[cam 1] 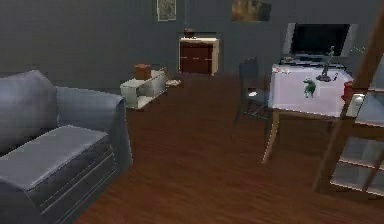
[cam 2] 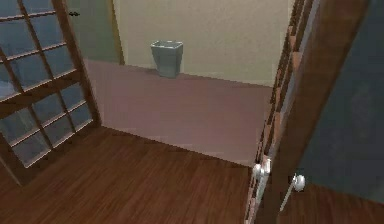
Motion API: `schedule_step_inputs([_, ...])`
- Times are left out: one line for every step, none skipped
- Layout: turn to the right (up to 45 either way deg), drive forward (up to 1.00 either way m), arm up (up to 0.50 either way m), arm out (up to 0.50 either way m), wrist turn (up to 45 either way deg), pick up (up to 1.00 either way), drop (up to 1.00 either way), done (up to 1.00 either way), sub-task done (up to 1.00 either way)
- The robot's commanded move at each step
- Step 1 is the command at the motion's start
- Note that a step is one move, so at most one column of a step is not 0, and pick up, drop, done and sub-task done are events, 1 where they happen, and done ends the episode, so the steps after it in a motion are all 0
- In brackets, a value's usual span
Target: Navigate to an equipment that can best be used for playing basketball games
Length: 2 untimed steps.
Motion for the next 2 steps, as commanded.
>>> schedule_step_inputs([0.0,1.00,0.00,0.00,0.0,0.00,0.00,0.00,0.00])
schedule_step_inputs([3.0,0.00,0.00,0.00,0.0,0.00,0.00,0.00,0.00])
